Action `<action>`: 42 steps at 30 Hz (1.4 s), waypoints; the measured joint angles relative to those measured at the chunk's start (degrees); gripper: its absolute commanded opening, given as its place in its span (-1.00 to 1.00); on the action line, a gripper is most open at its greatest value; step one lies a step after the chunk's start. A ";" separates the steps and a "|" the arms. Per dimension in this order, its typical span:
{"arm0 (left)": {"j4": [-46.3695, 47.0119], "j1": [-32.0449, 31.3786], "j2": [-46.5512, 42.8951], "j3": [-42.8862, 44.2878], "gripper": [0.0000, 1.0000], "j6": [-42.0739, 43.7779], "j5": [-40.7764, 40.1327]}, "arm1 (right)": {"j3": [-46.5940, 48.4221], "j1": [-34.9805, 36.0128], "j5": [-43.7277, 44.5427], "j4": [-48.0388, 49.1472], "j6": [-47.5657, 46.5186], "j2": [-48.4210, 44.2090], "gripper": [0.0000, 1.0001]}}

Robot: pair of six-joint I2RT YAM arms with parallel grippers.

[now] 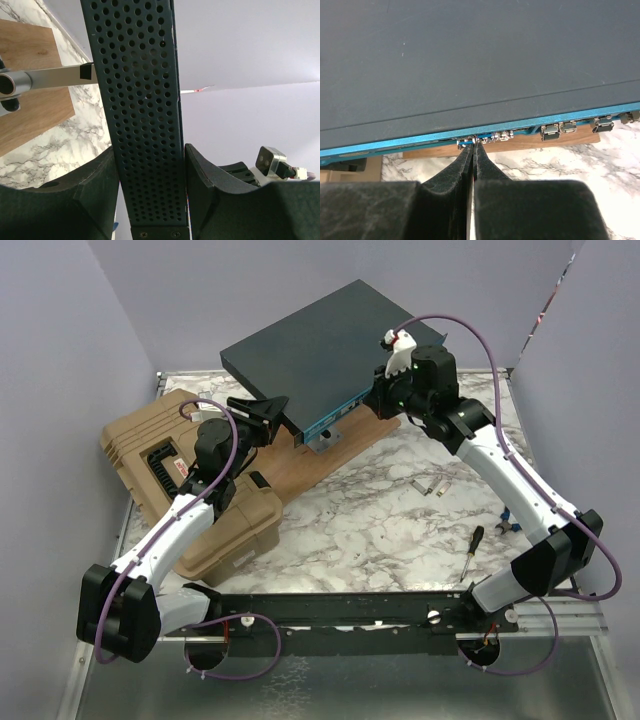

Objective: Insert the plug into the switch port

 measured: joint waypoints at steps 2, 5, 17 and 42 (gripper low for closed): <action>0.02 0.00 0.00 0.00 -0.99 -0.02 -0.04 | 0.00 -0.17 -0.33 0.15 1.27 0.07 -0.91; 0.02 0.02 -0.02 0.00 -0.99 0.00 -0.13 | -0.94 -0.39 -0.48 1.77 3.65 0.04 -0.92; 0.24 0.00 0.00 0.00 -0.99 -0.07 -1.03 | -10.51 -0.98 -0.15 14.32 14.29 -3.45 -0.88; -1.01 -1.36 -0.72 -1.05 0.71 1.33 -1.40 | -23.71 0.59 19.54 11.85 9.99 -16.35 0.37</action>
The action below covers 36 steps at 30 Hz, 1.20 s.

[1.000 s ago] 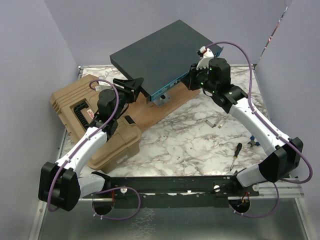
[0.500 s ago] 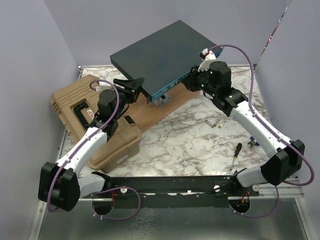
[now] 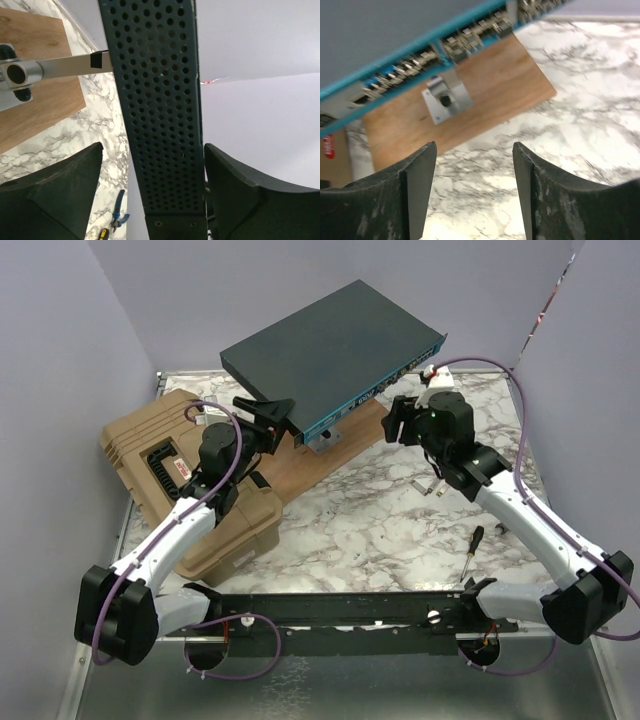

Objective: Insert the plug into the switch port
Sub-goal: Insert the plug into the switch port, then pick up the plug from the center of the board.

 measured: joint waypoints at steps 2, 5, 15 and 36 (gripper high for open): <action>-0.39 -0.02 -0.39 -0.44 0.81 0.39 -0.04 | -1.09 -0.20 2.08 -1.66 0.46 0.02 0.41; -1.57 -0.02 -1.33 -0.68 0.97 0.98 -0.17 | -3.17 -0.87 4.55 -4.02 1.62 0.00 0.44; -9.97 -0.02 -7.87 -0.68 0.98 10.58 -3.43 | -9.60 -7.08 8.33 -10.21 9.51 2.21 0.37; -20.22 -0.02 -24.00 -0.55 0.98 47.47 -14.40 | -11.21 -15.76 1.92 -12.07 15.41 17.66 0.17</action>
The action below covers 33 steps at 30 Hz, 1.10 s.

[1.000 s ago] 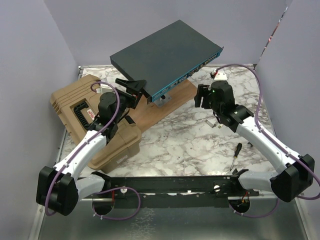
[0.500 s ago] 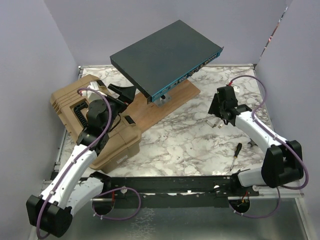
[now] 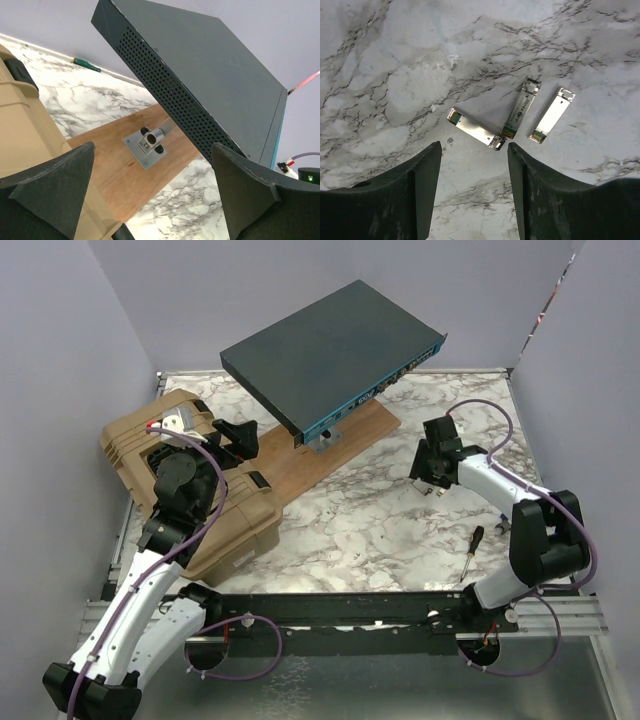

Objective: Insert the plug into the switch port
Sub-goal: Pick up the plug from the center of the board.

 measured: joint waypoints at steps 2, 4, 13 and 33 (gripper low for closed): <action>0.00 0.00 -0.68 0.00 0.98 2.01 -0.07 | 0.00 0.00 -1.70 0.37 -1.01 0.57 0.16; 0.04 0.00 -1.18 0.00 0.98 3.43 -0.04 | 0.00 0.00 -3.17 0.94 -1.88 1.42 0.17; 0.13 0.00 -0.68 -0.02 0.98 4.44 0.96 | 0.04 0.00 -5.22 3.13 -4.44 5.64 0.18; 2.97 0.00 0.68 -2.05 0.98 3.06 3.17 | -3.10 0.07 -10.19 3.43 -6.36 4.72 -0.19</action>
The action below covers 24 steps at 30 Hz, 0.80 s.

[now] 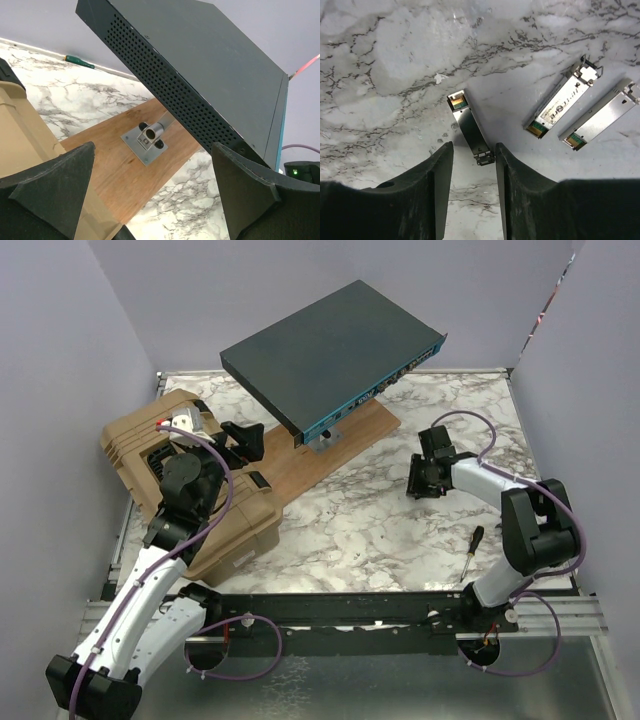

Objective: Insert the plug into the switch port
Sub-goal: Pick up the plug from the center of the board.

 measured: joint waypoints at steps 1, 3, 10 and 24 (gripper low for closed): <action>0.17 0.00 0.13 0.00 0.98 -0.07 0.11 | -0.31 0.00 0.02 -0.11 0.00 -0.09 -0.20; 0.66 0.00 0.31 0.00 0.98 -0.26 0.33 | -0.63 0.07 0.07 -0.13 0.00 -0.17 -0.23; 1.44 0.00 0.31 0.00 0.98 -0.96 0.85 | -0.98 1.64 1.66 0.00 -0.11 -0.35 -0.35; 1.53 0.00 0.92 0.00 0.98 -1.14 1.03 | -1.73 7.06 4.13 -1.01 -1.09 -1.29 -0.86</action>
